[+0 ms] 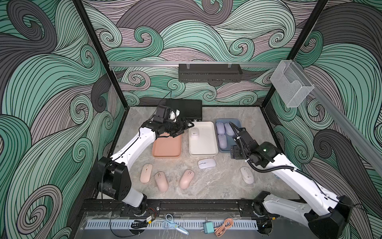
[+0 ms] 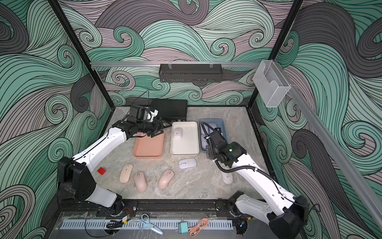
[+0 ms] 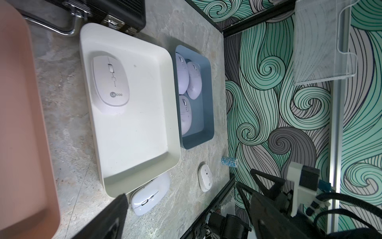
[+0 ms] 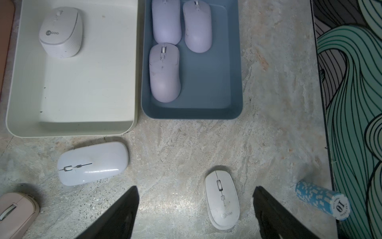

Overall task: Place the mice by color into the storage box
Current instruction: Pick up the mouse from the center of the board.

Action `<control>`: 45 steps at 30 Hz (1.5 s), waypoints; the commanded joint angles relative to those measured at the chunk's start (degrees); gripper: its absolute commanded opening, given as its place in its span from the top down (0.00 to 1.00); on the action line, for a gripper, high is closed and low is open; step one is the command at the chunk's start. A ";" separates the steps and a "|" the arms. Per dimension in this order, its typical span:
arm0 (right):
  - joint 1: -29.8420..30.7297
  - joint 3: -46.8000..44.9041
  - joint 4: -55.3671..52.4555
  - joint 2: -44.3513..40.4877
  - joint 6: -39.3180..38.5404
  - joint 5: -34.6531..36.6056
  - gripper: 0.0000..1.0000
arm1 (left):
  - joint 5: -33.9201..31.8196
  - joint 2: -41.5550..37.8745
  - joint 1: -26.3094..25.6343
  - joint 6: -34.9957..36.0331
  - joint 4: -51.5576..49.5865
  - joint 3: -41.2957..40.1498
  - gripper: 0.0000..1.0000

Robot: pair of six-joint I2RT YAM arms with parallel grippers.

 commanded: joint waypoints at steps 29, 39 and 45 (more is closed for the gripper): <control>-18.48 -22.22 7.40 0.64 11.74 -16.04 0.00 | -3.49 -1.29 -6.83 2.52 2.54 -1.25 0.09; -18.00 -26.94 10.73 0.37 15.01 -25.49 0.00 | -4.03 -2.67 -7.03 3.11 1.64 -0.86 0.09; -14.03 -28.51 10.18 -3.16 16.97 -29.70 0.01 | -4.64 -3.49 -7.01 3.43 1.49 -0.81 0.09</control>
